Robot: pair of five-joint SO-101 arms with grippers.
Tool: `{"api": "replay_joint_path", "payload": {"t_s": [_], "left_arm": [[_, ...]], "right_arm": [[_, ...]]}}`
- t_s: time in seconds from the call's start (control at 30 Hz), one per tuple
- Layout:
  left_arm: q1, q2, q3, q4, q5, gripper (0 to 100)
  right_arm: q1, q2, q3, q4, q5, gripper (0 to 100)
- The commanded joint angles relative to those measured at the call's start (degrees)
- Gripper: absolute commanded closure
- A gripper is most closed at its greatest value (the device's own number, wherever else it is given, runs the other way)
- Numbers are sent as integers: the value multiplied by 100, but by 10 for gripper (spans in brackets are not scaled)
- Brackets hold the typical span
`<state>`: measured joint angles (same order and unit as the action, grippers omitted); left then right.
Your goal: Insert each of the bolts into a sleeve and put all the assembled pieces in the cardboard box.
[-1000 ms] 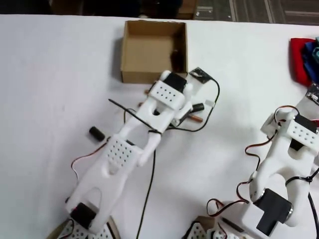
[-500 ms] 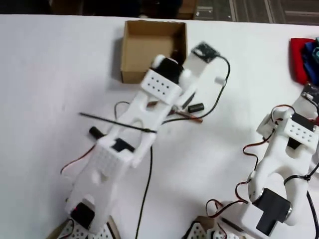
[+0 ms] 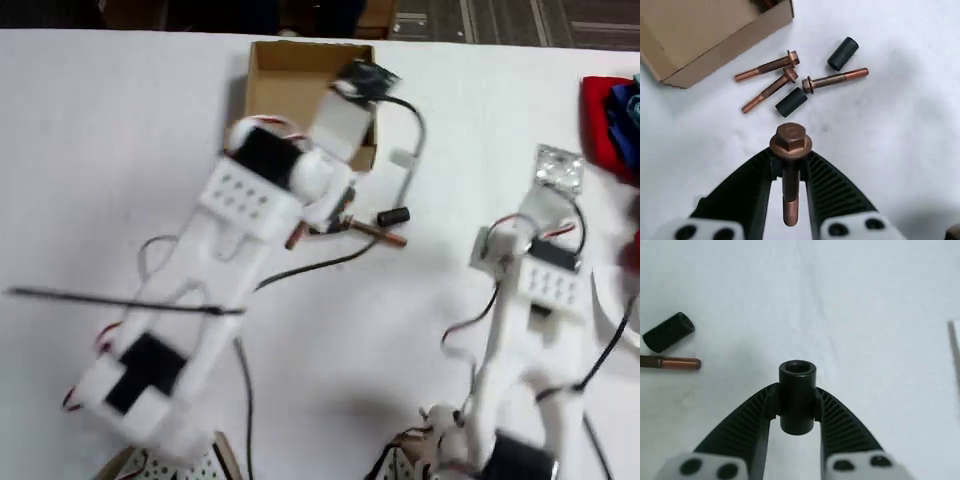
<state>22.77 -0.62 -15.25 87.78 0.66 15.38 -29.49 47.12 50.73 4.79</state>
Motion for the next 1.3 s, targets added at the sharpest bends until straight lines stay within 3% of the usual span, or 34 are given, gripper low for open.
{"api": "replay_joint_path", "payload": {"t_s": [0.0,0.17,0.33,0.53,0.73,0.8,1.0,1.1,1.27], "left_arm": [[-413,-1442,1508,-1125,123,973],[-519,-2611,3204,-2664,123,973],[-158,-3182,3890,-3200,88,972],[-35,-3692,4391,-3903,141,972],[-70,-4185,5464,-5662,1732,973],[-35,-4273,5701,-6004,1934,973],[26,-4325,5701,-6453,2268,973],[387,-4308,5587,-6453,2224,973],[826,-4290,5569,-6435,2215,973]], "right_arm": [[-356,-1569,932,-681,62,978],[-1420,-2774,2180,-1578,79,975],[-2352,-3363,2989,-2334,44,976],[-2756,-3758,3455,-2826,44,976],[-2941,-4286,3516,-2642,35,977],[-2941,-4673,3525,-2369,35,977],[-3415,-6360,4281,-2158,35,977],[-3591,-7301,4782,-2176,44,977],[-3574,-7178,4923,-2422,44,977]]}}
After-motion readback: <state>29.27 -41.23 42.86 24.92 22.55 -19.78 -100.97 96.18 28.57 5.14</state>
